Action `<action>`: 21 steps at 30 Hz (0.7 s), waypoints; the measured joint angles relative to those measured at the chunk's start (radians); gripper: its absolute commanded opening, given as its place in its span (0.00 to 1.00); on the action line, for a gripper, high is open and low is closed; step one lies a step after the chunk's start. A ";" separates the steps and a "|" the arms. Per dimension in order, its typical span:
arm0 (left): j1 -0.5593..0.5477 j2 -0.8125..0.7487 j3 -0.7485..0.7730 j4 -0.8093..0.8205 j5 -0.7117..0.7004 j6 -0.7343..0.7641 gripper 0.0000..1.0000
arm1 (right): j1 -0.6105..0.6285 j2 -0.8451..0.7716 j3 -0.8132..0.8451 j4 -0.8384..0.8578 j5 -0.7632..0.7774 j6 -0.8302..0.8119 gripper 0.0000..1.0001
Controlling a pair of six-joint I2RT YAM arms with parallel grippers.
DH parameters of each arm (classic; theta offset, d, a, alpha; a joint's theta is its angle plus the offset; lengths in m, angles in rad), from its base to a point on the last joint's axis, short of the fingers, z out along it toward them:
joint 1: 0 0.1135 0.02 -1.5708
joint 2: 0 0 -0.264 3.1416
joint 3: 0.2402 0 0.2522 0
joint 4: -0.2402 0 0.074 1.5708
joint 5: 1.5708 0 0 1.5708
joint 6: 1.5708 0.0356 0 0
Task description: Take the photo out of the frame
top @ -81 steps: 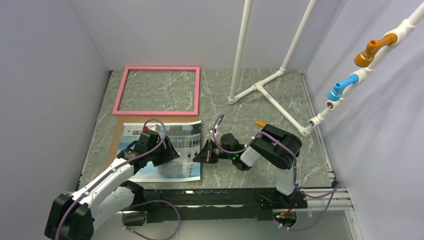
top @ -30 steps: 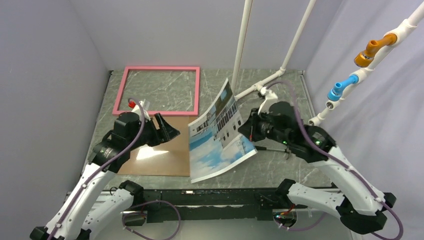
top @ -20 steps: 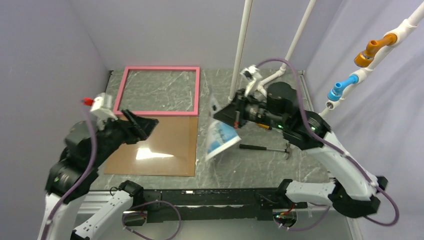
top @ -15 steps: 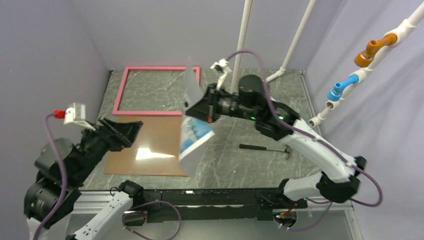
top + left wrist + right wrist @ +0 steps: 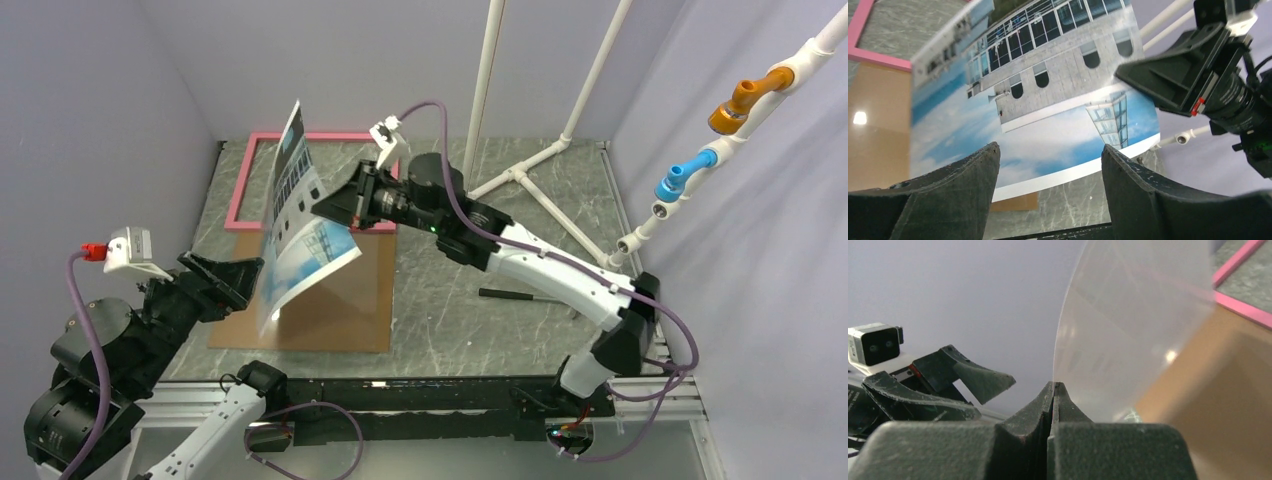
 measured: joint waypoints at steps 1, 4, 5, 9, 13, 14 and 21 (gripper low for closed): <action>0.000 -0.002 0.000 -0.002 -0.001 0.001 0.77 | 0.000 -0.032 -0.058 0.027 0.021 0.017 0.00; 0.000 -0.011 -0.008 0.000 -0.002 0.001 0.77 | -0.003 -0.151 -0.283 0.119 0.101 0.082 0.00; 0.000 -0.014 -0.013 0.001 0.000 0.001 0.77 | -0.003 -0.173 -0.330 0.128 0.119 0.098 0.00; 0.000 -0.028 -0.078 0.021 0.018 -0.002 0.77 | -0.003 -0.249 -0.634 0.249 0.264 0.195 0.00; 0.000 -0.028 -0.137 0.034 0.054 -0.010 0.77 | -0.003 -0.199 -0.769 0.260 0.373 0.249 0.00; 0.000 -0.028 -0.146 0.035 0.060 -0.012 0.77 | 0.000 -0.183 -0.792 0.263 0.402 0.259 0.00; 0.000 -0.041 -0.198 0.046 0.088 -0.031 0.77 | 0.046 -0.148 -0.896 0.283 0.576 0.343 0.00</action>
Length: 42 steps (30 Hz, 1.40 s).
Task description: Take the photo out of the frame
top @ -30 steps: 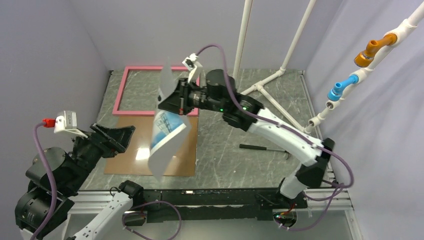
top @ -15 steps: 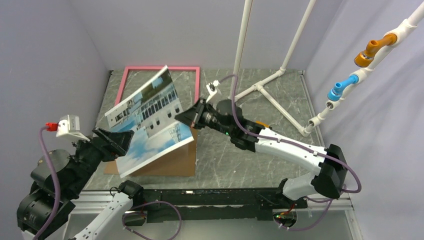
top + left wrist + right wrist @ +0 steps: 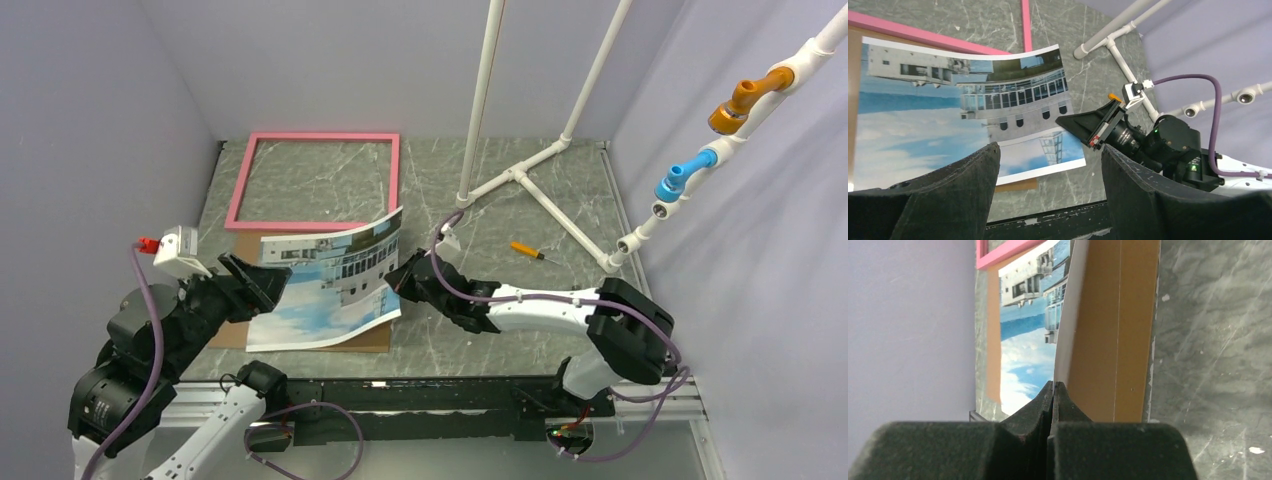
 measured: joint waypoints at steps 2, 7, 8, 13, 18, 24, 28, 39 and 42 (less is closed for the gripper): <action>0.000 -0.006 -0.009 0.005 0.004 -0.007 0.77 | 0.021 0.023 0.000 0.007 0.025 0.023 0.00; 0.000 -0.009 -0.024 0.015 0.020 -0.022 0.77 | 0.068 0.117 0.001 0.013 0.070 0.089 0.00; 0.000 -0.010 -0.029 0.018 0.025 -0.023 0.76 | 0.076 0.137 0.002 0.010 0.080 0.101 0.00; 0.000 -0.013 -0.060 0.035 0.043 -0.037 0.76 | 0.099 0.206 0.037 0.003 0.143 0.146 0.00; 0.000 -0.019 -0.087 0.039 0.058 -0.046 0.76 | 0.104 0.270 0.092 0.003 0.184 0.207 0.00; 0.000 -0.019 -0.093 0.049 0.066 -0.048 0.76 | 0.118 0.323 0.141 -0.020 0.206 0.248 0.21; 0.000 -0.021 -0.113 0.059 0.076 -0.050 0.77 | 0.131 0.323 0.142 -0.051 0.206 0.254 0.48; 0.000 -0.023 -0.156 0.067 0.080 -0.050 0.77 | 0.134 0.047 -0.041 -0.184 0.171 -0.095 0.94; 0.000 -0.023 -0.156 0.066 0.080 -0.047 0.78 | 0.134 -0.114 -0.100 -0.261 0.174 -0.239 0.96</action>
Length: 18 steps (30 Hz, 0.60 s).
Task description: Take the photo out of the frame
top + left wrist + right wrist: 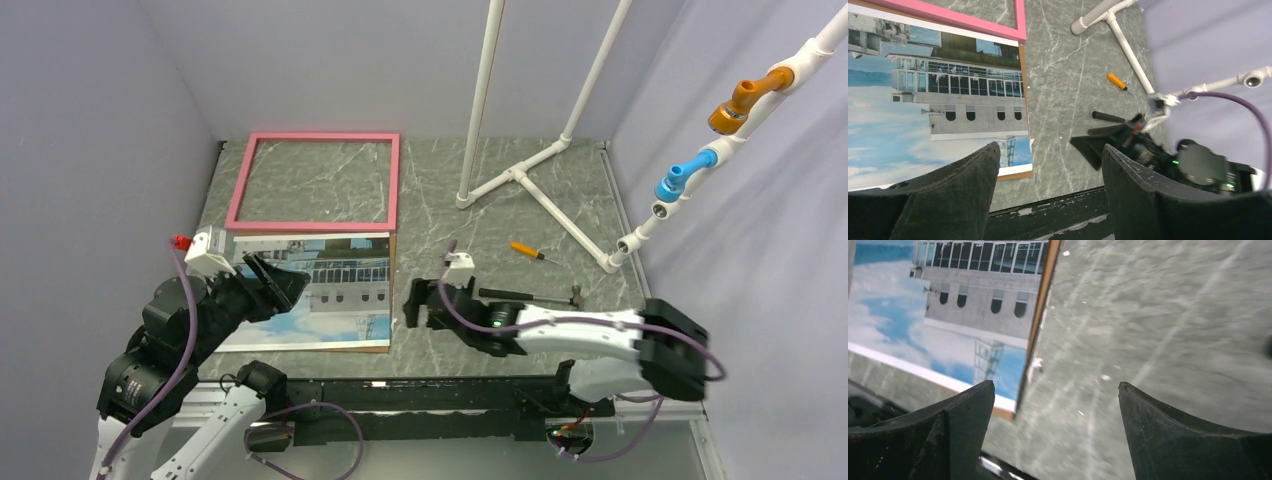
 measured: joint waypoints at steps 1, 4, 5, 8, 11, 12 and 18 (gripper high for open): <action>0.000 0.000 0.000 0.000 0.000 0.002 0.78 | 0.000 -0.075 -0.028 -0.034 0.001 -0.044 0.98; 0.000 -0.011 -0.010 0.002 -0.001 0.008 0.78 | 0.000 -0.327 -0.078 -0.180 0.023 -0.138 1.00; 0.000 -0.016 -0.012 0.001 -0.001 0.010 0.78 | 0.000 -0.408 -0.079 -0.229 0.036 -0.161 1.00; 0.000 -0.035 -0.013 0.002 -0.010 0.023 0.79 | 0.000 -0.629 -0.061 -0.368 0.092 -0.210 1.00; 0.000 -0.070 -0.013 0.002 -0.033 0.040 0.79 | 0.000 -0.806 0.007 -0.518 0.158 -0.254 1.00; 0.000 -0.083 -0.012 0.002 -0.042 0.048 0.79 | 0.000 -0.850 0.042 -0.560 0.176 -0.268 1.00; 0.000 -0.161 0.012 0.010 -0.074 0.095 0.79 | 0.000 -1.005 0.274 -0.689 0.263 -0.336 1.00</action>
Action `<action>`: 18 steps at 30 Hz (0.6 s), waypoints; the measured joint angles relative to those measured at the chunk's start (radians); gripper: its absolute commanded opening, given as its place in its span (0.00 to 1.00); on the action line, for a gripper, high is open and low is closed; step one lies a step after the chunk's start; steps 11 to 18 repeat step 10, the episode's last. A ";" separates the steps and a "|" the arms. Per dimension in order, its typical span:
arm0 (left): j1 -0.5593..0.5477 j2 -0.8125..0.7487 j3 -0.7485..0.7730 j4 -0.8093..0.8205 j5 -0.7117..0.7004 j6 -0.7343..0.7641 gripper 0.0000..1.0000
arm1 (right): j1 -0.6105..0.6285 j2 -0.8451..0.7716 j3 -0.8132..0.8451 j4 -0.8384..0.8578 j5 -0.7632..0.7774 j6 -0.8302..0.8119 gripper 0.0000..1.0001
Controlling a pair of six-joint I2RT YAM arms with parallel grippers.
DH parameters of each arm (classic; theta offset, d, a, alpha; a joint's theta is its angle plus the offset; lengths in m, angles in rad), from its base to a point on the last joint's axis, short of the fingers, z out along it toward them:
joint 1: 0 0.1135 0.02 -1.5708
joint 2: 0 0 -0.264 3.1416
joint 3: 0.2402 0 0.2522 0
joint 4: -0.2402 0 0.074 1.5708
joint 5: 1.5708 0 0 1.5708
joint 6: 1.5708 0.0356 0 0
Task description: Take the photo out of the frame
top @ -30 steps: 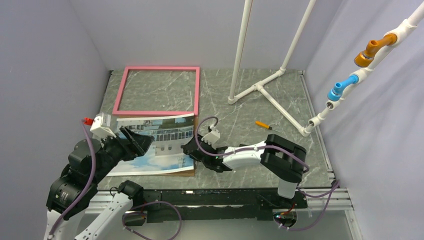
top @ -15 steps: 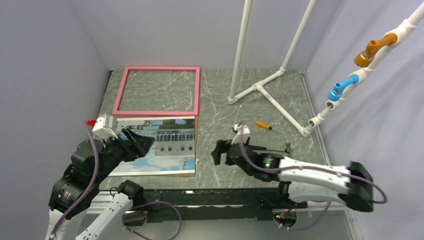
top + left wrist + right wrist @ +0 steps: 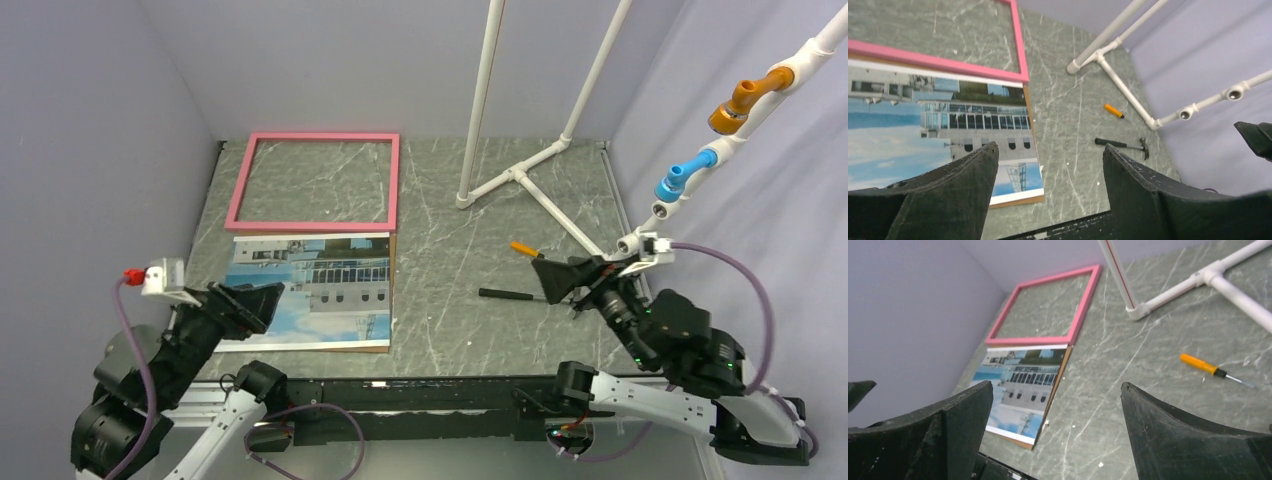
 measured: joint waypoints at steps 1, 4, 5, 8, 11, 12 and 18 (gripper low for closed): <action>0.000 -0.011 0.007 0.003 -0.003 0.007 0.80 | 0.000 -0.010 0.025 -0.010 0.007 -0.010 1.00; 0.000 -0.043 0.034 0.019 -0.011 0.032 0.80 | 0.000 -0.029 0.062 -0.030 0.016 -0.034 1.00; 0.000 -0.049 0.043 0.022 -0.015 0.038 0.80 | 0.000 -0.032 0.065 -0.035 0.018 -0.040 1.00; 0.000 -0.059 0.064 0.024 -0.033 0.053 0.80 | 0.000 -0.046 0.066 -0.037 0.011 -0.057 1.00; 0.000 -0.059 0.072 0.024 -0.039 0.062 0.80 | 0.000 -0.069 0.056 -0.031 0.003 -0.061 1.00; 0.000 -0.059 0.072 0.024 -0.039 0.062 0.80 | 0.000 -0.069 0.056 -0.031 0.003 -0.061 1.00; 0.000 -0.059 0.072 0.024 -0.039 0.062 0.80 | 0.000 -0.069 0.056 -0.031 0.003 -0.061 1.00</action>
